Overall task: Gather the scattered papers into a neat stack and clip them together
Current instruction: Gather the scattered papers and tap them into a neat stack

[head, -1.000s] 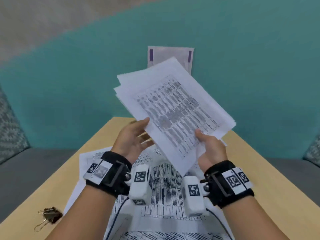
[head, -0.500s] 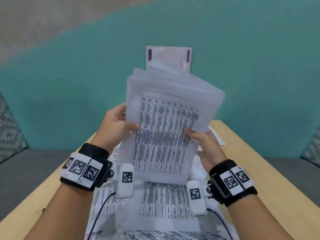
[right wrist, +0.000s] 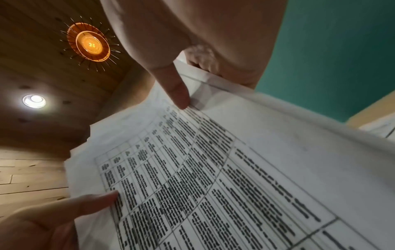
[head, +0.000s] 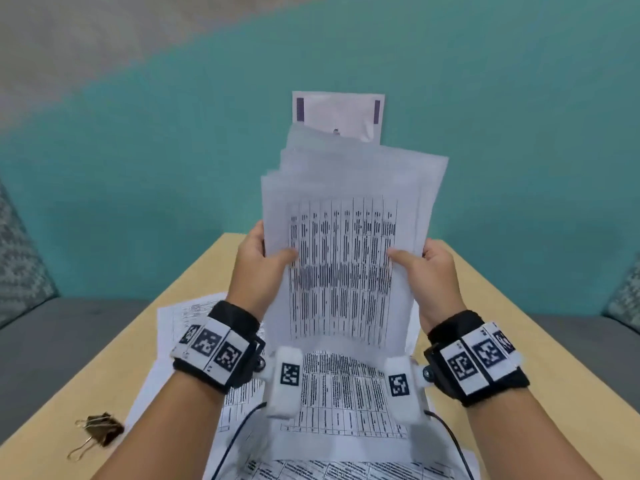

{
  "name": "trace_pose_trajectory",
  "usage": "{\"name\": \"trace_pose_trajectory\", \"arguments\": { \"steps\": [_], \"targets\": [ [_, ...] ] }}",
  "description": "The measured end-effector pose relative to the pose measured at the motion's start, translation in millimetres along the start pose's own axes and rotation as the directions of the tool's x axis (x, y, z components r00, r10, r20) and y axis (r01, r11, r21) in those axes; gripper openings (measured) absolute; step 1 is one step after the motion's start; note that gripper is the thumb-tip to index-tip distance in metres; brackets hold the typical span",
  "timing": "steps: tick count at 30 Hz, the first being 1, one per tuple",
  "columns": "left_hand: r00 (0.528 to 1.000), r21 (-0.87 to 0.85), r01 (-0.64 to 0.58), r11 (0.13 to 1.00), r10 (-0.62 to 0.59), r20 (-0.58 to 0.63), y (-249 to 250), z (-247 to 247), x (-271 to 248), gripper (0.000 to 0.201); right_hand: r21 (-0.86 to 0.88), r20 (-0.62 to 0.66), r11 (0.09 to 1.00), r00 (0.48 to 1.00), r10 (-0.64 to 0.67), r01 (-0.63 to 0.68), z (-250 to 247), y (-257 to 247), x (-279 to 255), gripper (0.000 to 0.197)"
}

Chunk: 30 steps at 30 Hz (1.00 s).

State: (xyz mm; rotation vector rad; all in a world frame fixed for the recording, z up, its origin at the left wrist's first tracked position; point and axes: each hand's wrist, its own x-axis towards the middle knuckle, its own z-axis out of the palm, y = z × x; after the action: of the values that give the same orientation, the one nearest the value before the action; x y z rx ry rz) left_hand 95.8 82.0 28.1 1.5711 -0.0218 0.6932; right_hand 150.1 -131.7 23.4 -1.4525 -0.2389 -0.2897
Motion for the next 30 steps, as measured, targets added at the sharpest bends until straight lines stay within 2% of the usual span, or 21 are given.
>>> {"name": "trace_pose_trajectory", "arguments": {
  "steps": [3, 5, 7, 9, 10, 12, 14, 21, 28, 30],
  "targets": [
    [0.998, -0.044, 0.069, 0.997, -0.068, 0.014, -10.2, 5.7, -1.8, 0.035, -0.036, 0.008, 0.999, 0.999, 0.033, -0.032, 0.9, 2.5, -2.0, 0.024],
    [0.997, -0.063, 0.08, 0.995, -0.079, 0.016, -9.8, 5.9, -1.5, 0.037, -0.045, -0.04, 0.999, 0.999, -0.012, 0.01, -0.4, -0.9, -0.9, 0.024],
    [0.997, -0.074, 0.075, 0.994, -0.073, 0.028, -8.2, 4.0, -0.6, 0.04, -0.067, -0.126, 0.99, 0.984, -0.13, 0.122, -3.0, -7.1, -0.2, 0.042],
    [0.998, -0.073, 0.057, 0.996, -0.054, 0.043, -7.8, 1.5, 0.1, 0.039, -0.11, -0.177, 0.956, 0.941, -0.288, 0.272, -7.0, -14.7, -1.1, 0.066],
    [0.997, -0.081, 0.055, 0.995, -0.051, 0.05, -7.5, 0.8, 0.1, 0.039, -0.147, -0.175, 0.929, 0.916, -0.362, 0.339, -9.2, -18.3, -1.7, 0.07],
    [0.997, -0.099, 0.066, 0.993, -0.06, 0.055, -7.5, 0.0, 0.0, 0.04, -0.246, -0.131, 0.875, 0.88, -0.457, 0.418, -12.2, -25.0, -4.3, 0.067],
    [0.996, -0.107, 0.072, 0.992, -0.067, 0.052, -8.1, -0.5, -0.4, 0.04, -0.335, -0.093, 0.835, 0.866, -0.491, 0.438, -14.6, -29.3, -4.5, 0.055],
    [0.994, -0.129, 0.094, 0.987, -0.085, 0.074, -7.4, -0.5, -0.6, 0.037, -0.369, -0.102, 0.839, 0.879, -0.465, 0.401, -11.4, -38.9, -8.6, 0.032],
    [0.994, -0.127, 0.105, 0.986, -0.099, 0.053, -7.2, -0.4, 0.0, 0.035, -0.376, -0.077, 0.831, 0.88, -0.47, 0.411, -10.8, -45.8, -12.0, 0.038],
    [0.994, -0.129, 0.106, 0.986, -0.099, 0.053, -7.1, -1.1, 0.2, 0.035, -0.365, -0.093, 0.837, 0.878, -0.469, 0.408, -9.9, -47.0, -12.2, 0.047]
  ]
}}
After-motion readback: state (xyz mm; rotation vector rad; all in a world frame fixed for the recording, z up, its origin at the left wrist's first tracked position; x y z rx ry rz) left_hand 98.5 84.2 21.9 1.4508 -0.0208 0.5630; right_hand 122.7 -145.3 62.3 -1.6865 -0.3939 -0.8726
